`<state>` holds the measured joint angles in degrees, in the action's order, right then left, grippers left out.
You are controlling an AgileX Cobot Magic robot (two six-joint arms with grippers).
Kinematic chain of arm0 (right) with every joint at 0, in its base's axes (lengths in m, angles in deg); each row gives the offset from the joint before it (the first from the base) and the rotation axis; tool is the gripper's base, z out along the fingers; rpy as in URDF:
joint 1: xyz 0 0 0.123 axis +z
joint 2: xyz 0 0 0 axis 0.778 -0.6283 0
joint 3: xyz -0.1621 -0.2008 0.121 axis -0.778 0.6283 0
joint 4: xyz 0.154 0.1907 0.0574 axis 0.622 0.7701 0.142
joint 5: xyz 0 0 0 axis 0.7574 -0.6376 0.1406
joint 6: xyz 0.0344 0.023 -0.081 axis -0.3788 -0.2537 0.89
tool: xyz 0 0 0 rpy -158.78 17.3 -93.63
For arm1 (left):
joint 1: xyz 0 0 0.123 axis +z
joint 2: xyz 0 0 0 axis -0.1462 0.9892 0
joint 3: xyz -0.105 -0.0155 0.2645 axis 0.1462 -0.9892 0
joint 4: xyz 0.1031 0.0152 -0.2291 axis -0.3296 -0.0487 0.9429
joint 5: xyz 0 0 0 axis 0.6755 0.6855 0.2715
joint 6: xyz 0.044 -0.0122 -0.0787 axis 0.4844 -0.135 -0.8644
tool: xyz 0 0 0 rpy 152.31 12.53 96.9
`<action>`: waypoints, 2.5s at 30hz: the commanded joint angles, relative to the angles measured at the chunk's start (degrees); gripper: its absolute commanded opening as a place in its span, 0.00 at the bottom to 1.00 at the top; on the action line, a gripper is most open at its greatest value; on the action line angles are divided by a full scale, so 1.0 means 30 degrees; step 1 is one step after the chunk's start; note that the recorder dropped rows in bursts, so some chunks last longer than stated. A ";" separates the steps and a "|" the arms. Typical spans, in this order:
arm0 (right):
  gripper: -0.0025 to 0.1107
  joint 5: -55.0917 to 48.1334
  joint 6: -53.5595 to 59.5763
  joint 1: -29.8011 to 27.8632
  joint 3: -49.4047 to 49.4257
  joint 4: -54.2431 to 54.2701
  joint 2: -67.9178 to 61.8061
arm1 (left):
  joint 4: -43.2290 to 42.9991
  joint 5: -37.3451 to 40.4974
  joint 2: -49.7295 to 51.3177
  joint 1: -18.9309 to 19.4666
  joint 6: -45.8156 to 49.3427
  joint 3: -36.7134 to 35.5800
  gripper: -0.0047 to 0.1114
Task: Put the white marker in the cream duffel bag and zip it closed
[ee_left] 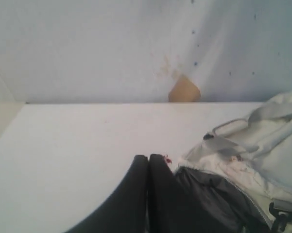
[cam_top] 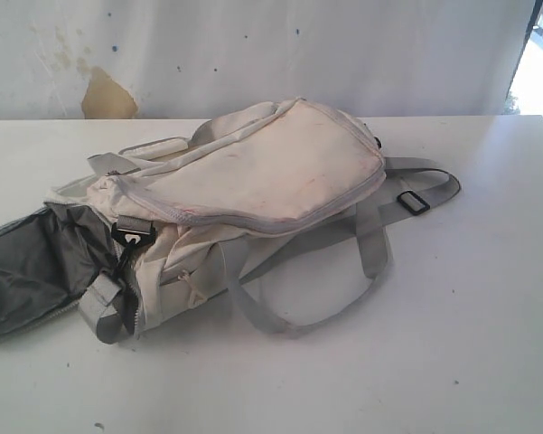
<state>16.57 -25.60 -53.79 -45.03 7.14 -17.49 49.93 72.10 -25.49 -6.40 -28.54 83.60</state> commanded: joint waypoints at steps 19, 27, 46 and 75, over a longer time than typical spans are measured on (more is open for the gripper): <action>0.02 -0.4450 0.0195 0.0339 0.0128 -0.0358 1.1607 | -0.1085 0.2656 -1.1620 -0.0022 0.0221 0.0128 0.04; 0.02 -0.4757 0.0157 0.0339 -0.0078 -0.0689 1.1607 | -0.0872 0.2782 -1.1620 -0.0022 -0.0082 0.0314 0.04; 0.02 -0.4757 0.0143 0.1779 -0.0078 -0.2333 1.1607 | -0.1046 0.2805 -1.1620 -0.0922 -0.0127 0.0314 0.04; 0.02 0.7797 -0.2477 0.1779 1.2613 -0.2182 1.1607 | -0.0765 -1.3555 -1.1620 -0.0922 -0.2133 -1.4816 0.04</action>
<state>33.29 -32.66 -48.68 -12.20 0.76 17.18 46.97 37.50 -60.30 -8.87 -34.50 43.41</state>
